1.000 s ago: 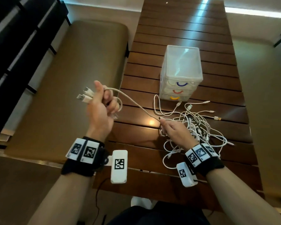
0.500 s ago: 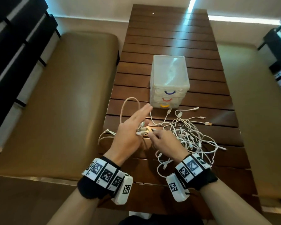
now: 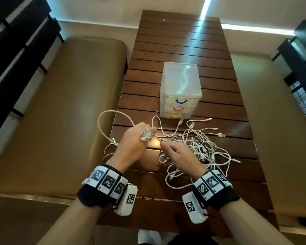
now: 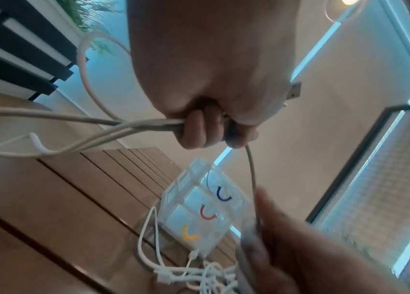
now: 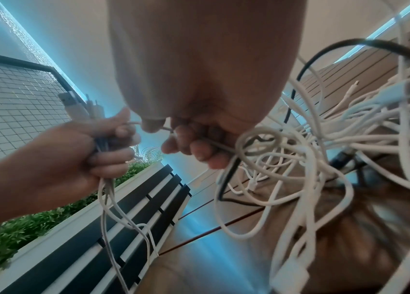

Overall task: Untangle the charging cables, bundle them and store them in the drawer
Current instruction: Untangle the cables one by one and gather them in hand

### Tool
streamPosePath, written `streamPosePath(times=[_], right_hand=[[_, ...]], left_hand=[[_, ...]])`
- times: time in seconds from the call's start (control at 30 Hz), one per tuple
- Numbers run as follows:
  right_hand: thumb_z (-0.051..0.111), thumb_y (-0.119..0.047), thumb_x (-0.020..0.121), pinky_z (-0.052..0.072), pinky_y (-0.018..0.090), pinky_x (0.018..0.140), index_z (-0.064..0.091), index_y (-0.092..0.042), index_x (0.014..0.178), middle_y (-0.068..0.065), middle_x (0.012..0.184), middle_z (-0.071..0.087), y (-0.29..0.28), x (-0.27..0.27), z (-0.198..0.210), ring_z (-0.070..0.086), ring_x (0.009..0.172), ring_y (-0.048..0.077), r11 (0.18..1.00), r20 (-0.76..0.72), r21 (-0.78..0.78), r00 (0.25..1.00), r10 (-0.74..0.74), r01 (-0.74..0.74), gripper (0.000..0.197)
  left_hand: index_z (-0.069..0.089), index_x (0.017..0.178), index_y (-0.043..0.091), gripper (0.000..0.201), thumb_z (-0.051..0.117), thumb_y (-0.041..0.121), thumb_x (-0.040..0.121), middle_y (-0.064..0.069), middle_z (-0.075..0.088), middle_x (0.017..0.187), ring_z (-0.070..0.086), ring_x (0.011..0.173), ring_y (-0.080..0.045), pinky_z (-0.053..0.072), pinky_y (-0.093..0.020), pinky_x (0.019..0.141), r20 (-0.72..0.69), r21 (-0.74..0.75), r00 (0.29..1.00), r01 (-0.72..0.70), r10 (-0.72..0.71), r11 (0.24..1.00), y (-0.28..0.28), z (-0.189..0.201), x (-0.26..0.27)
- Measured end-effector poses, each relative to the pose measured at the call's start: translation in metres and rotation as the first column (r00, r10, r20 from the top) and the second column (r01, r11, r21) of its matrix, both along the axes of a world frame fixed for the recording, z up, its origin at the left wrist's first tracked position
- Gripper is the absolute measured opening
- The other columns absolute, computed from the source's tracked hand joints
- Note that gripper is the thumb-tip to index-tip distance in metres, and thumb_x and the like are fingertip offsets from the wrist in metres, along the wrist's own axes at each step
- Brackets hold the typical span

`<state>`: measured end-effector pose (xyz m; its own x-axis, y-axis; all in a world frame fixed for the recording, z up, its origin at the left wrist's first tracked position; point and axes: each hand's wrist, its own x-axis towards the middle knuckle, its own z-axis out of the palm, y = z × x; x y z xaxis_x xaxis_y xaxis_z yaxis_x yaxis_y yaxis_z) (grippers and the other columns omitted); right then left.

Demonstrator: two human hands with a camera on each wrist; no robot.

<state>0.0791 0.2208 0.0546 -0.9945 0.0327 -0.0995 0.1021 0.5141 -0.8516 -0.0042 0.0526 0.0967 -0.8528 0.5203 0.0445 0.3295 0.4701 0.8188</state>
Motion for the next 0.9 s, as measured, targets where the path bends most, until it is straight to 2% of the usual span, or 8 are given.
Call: streamPosePath(times=[0.17,0.3,0.43,0.5,0.6,0.67,0.73,0.9], right_hand=[[0.042,-0.037,0.105,0.04,0.021,0.06,0.058,-0.015,0.069,-0.01,0.061,0.055,0.002,-0.002,-0.005,0.052,0.058,0.004,1.0,-0.035,0.018,0.999,0.02,-0.02,0.046],[0.043,-0.038,0.105,0.037,0.015,0.06,0.058,-0.025,0.07,-0.01,0.061,0.058,0.009,-0.01,-0.011,0.055,0.059,0.002,0.997,0.005,0.051,0.998,0.065,-0.065,0.041],[0.042,-0.037,0.105,0.037,0.015,0.059,0.063,-0.01,0.076,-0.01,0.062,0.058,0.013,-0.011,-0.01,0.056,0.061,-0.001,0.989,0.102,0.093,0.989,0.105,-0.115,0.044],[0.042,-0.035,0.105,0.035,0.016,0.057,0.063,-0.006,0.077,-0.012,0.06,0.055,0.013,-0.009,-0.013,0.055,0.059,-0.004,0.99,0.133,0.098,0.987,0.086,-0.1,0.046],[0.042,-0.037,0.106,0.037,0.024,0.059,0.063,-0.006,0.075,-0.007,0.062,0.057,0.013,-0.014,-0.017,0.052,0.055,0.0,0.995,0.147,0.089,0.988,0.035,-0.049,0.048],[0.042,-0.038,0.105,0.039,0.028,0.06,0.063,-0.008,0.074,-0.007,0.06,0.056,0.012,-0.02,-0.017,0.052,0.055,0.002,0.993,0.157,0.118,0.988,0.009,-0.028,0.049],[0.041,-0.037,0.106,0.044,0.034,0.066,0.065,-0.009,0.072,-0.007,0.06,0.057,0.011,-0.026,-0.016,0.055,0.06,0.007,0.988,0.164,0.152,0.986,-0.011,-0.014,0.05],[0.041,-0.037,0.105,0.043,0.036,0.064,0.063,-0.016,0.069,-0.004,0.063,0.058,0.01,-0.029,-0.015,0.057,0.063,0.015,0.991,0.164,0.13,0.984,-0.065,0.044,0.047]], left_hand=[[0.049,0.066,0.022,0.04,0.047,0.036,0.104,0.012,0.048,0.06,0.042,0.055,-0.002,0.033,-0.017,0.055,0.089,0.177,0.987,-0.149,0.135,0.973,-0.011,0.007,-0.006],[0.05,0.069,0.017,0.041,0.043,0.044,0.099,0.01,0.039,0.052,0.032,0.047,-0.004,0.026,-0.014,0.045,0.271,0.377,0.941,-0.299,0.205,0.876,-0.023,0.01,-0.009],[0.049,0.069,0.021,0.04,0.043,0.047,0.099,0.007,0.036,0.049,0.028,0.042,-0.007,0.023,-0.02,0.041,0.446,0.488,0.837,-0.524,0.317,0.698,-0.03,0.014,-0.019],[0.055,0.07,0.024,0.041,0.042,0.045,0.103,0.006,0.037,0.05,0.03,0.043,-0.012,0.025,-0.023,0.043,0.423,0.433,0.817,-0.562,0.391,0.705,-0.035,0.007,-0.028],[0.07,0.098,0.031,0.032,0.041,0.044,0.105,0.011,0.06,0.073,0.054,0.065,-0.025,0.045,-0.03,0.06,0.194,0.285,0.879,-0.475,0.436,0.832,-0.039,0.0,-0.035],[0.068,0.118,0.024,0.029,0.043,0.034,0.107,0.012,0.068,0.11,0.063,0.1,-0.006,0.051,-0.026,0.089,-0.018,0.232,0.921,-0.375,0.39,0.897,-0.035,-0.002,-0.034],[0.065,0.126,0.022,0.028,0.045,0.019,0.106,0.01,0.065,0.127,0.057,0.114,0.009,0.044,-0.014,0.099,-0.137,0.132,0.954,-0.248,0.266,0.96,-0.024,-0.003,-0.028],[0.049,0.143,0.038,0.045,0.051,0.02,0.102,0.008,0.059,0.14,0.056,0.127,-0.012,0.044,-0.031,0.108,0.039,-0.247,0.998,0.056,-0.048,0.967,0.009,-0.016,-0.008]])
